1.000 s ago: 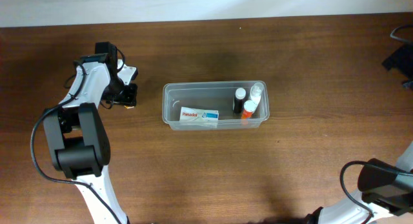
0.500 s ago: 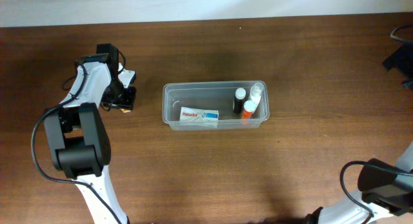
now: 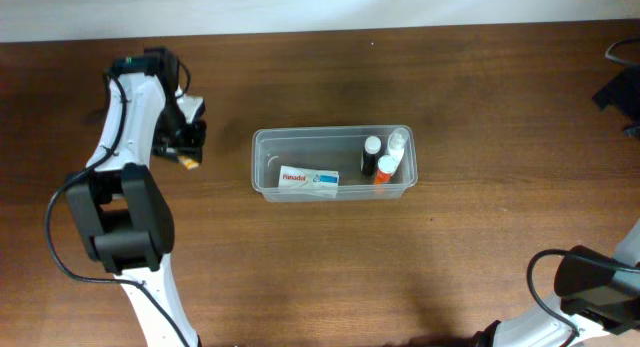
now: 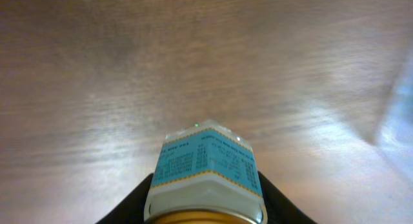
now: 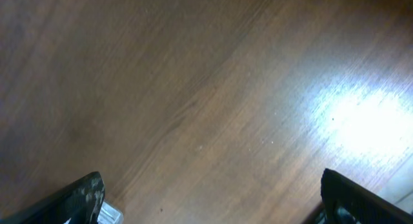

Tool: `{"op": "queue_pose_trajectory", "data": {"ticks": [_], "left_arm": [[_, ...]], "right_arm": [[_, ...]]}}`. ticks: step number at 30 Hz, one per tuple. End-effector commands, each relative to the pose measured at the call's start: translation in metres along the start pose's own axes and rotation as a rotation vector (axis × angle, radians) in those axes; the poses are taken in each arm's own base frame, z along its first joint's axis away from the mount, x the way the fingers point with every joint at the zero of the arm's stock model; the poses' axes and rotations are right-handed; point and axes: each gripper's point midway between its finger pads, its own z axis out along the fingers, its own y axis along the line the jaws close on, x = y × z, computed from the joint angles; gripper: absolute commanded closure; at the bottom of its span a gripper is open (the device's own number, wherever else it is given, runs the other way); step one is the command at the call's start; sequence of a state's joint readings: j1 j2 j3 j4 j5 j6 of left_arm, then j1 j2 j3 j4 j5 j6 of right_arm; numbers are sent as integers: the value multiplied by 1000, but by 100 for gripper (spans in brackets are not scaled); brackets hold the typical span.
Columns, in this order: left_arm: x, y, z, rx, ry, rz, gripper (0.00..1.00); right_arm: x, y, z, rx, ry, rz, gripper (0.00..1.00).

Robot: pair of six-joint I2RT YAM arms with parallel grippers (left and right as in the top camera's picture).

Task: Pack container
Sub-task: 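Lift the jar and carry it right over the container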

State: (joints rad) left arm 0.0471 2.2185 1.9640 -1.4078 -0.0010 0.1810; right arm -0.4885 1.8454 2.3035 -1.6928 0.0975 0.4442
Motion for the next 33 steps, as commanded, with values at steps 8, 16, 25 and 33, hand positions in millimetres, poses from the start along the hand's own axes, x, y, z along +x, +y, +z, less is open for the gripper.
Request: {"op": "queue_pose_trajectory", "data": {"ticks": [8, 16, 25, 33], "left_arm": [[-18, -87, -98, 0, -155, 192, 74], [-10, -150, -112, -1, -179, 339, 74], [1, -195, -110, 5, -174, 445, 74], [10, -220, -103, 21, -154, 446, 74]], "right_arm": [[0, -4, -3, 12, -6, 1, 2], [0, -4, -3, 12, -6, 1, 2], [0, -4, -3, 12, -6, 1, 2], [0, -4, -3, 12, -6, 1, 2]]}}
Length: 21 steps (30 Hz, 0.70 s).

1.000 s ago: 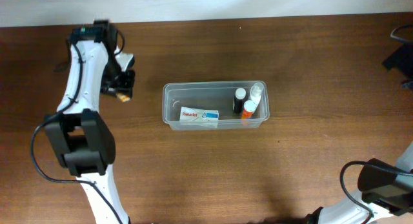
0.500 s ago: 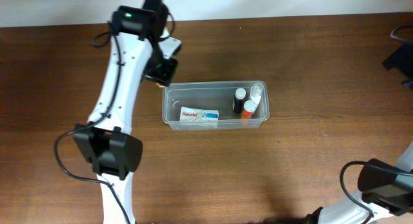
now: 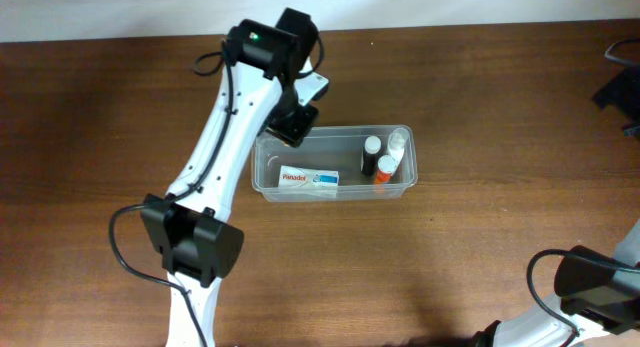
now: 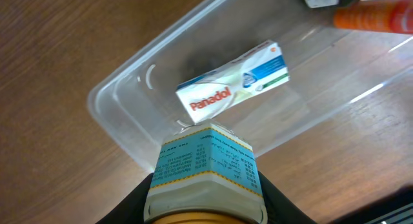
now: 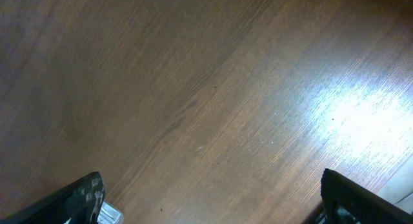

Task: Pack container
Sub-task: 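Lift the jar and carry it right over the container, then lower the jar into the container beside the Panadol box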

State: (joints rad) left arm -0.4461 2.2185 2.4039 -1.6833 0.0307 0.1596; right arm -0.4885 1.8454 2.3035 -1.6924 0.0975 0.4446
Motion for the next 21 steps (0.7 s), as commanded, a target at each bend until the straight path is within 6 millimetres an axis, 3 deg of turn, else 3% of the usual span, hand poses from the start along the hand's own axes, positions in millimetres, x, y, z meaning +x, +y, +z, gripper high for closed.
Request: {"op": "queue_pose_trajectory", "data": {"ticks": [1, 14, 21], "left_arm": [[-1, -12, 4, 20, 6, -42, 74], [-2, -14, 60, 20, 56, -150, 73], [-9, -12, 78, 18, 33, -177, 74]], "right_arm": [[1, -4, -3, 12, -6, 0, 2], [1, -4, -3, 12, -6, 0, 2], [1, -4, -2, 12, -5, 0, 2]]}}
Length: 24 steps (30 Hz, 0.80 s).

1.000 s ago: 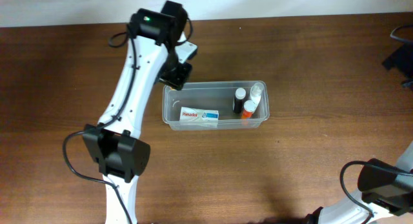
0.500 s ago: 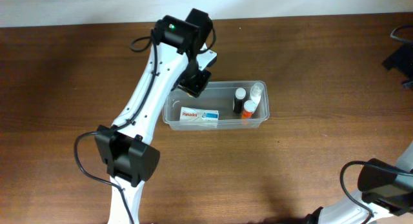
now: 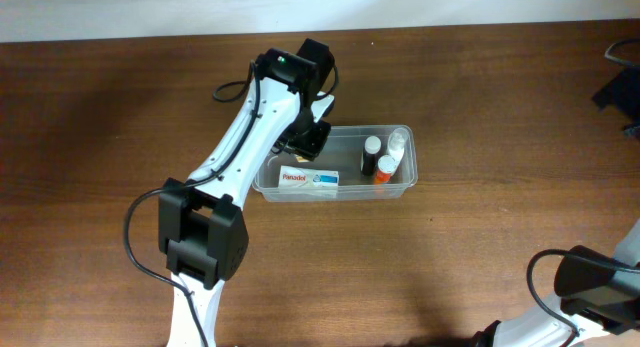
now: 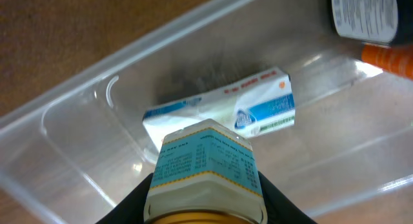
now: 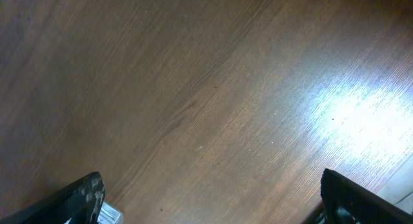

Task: Pack container
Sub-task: 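Lower the jar into the container beside the Panadol box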

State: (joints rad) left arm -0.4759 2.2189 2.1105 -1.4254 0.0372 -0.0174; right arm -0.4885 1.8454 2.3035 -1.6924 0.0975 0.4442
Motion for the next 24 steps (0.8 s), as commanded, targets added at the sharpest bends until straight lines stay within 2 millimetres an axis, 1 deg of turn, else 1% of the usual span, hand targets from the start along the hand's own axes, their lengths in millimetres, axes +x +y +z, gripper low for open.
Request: {"op": "queue_pose_trajectory", "data": {"ticks": [1, 9, 15, 18, 21, 24], "left_arm": [[-2, -2, 7, 8, -8, -36, 74], [-14, -1, 17, 10, -51, -52, 74], [-17, -1, 26, 10, -46, -70, 74], [-16, -1, 35, 9, -25, -70, 74], [-14, -2, 48, 8, 4, -69, 74], [-15, -2, 55, 6, 15, -62, 75]], "right_arm": [[1, -4, -3, 12, -6, 1, 2], [1, -4, -3, 12, -6, 1, 2], [1, -4, -3, 12, -6, 1, 2], [1, -4, -3, 12, -6, 1, 2], [1, -4, -3, 12, -6, 1, 2], [1, -4, -3, 12, -6, 1, 2]]}}
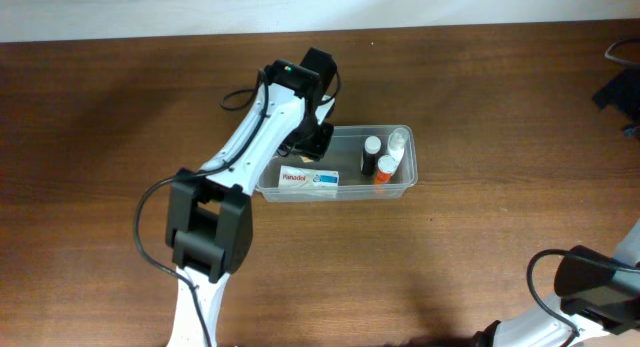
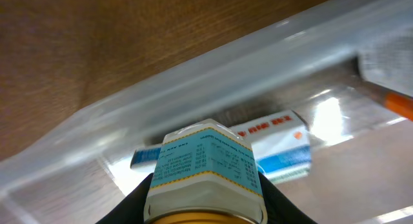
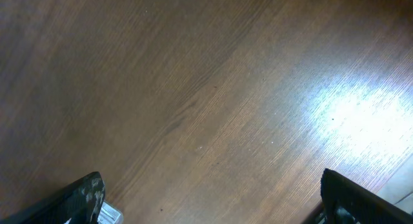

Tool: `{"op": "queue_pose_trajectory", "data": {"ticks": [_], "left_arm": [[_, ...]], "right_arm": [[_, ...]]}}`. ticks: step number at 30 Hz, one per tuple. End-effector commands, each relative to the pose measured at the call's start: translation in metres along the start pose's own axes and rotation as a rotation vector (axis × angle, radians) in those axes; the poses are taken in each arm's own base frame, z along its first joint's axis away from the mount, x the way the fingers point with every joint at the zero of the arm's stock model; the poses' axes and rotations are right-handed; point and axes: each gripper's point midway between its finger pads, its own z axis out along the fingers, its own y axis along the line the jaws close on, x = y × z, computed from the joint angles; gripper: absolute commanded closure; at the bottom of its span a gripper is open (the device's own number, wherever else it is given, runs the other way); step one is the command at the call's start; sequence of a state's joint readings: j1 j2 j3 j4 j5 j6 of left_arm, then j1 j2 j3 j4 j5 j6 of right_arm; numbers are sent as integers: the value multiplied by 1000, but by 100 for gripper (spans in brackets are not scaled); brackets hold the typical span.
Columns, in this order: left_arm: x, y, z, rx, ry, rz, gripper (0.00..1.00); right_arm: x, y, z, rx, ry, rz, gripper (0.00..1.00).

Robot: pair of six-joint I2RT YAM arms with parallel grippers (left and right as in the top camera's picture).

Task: Pack container
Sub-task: 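Lower the jar into the container beside the Panadol box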

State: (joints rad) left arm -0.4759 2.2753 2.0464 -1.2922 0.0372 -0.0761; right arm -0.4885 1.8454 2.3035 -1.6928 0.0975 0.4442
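Note:
My left gripper (image 2: 205,208) is shut on a small blue-labelled bottle (image 2: 205,166) with a gold cap end toward the camera. It hangs low over the left half of the clear plastic container (image 1: 262,172), whose rim (image 2: 213,69) runs across the left wrist view. Overhead, the left gripper (image 1: 312,137) sits at the container's back left. Inside lie a white and blue Panadol box (image 1: 309,180), also visible past the bottle (image 2: 284,143), and three small bottles (image 1: 385,162) at the right end. My right gripper (image 3: 213,201) is open over bare wood.
The brown wooden table (image 1: 480,247) surrounds the container. A dark object (image 1: 618,92) sits at the far right edge. Part of the right arm (image 1: 600,282) shows at the lower right corner. An orange-capped bottle (image 2: 400,106) lies at the right edge of the left wrist view.
My left gripper, still holding the blue-labelled bottle, is lower and closer to the container's wall; the rim now crosses the wrist view higher up. The right arm has not moved.
My left gripper held the blue-labelled bottle above bare table at the far left. Then it was over the container's left back corner, then over the Panadol box inside. Now it sits lower within the container's left half, still shut on the bottle.

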Motion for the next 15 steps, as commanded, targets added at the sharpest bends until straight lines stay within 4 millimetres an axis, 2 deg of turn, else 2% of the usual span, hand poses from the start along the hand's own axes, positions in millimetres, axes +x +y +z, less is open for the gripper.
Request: {"op": "queue_pose_trajectory", "data": {"ticks": [1, 15], "left_arm": [[1, -4, 17, 4, 30, 1, 75], [-5, -3, 30, -1, 23, 54, 75]], "right_arm": [[0, -4, -3, 12, -6, 1, 2], [0, -4, -3, 12, -6, 1, 2]]}}
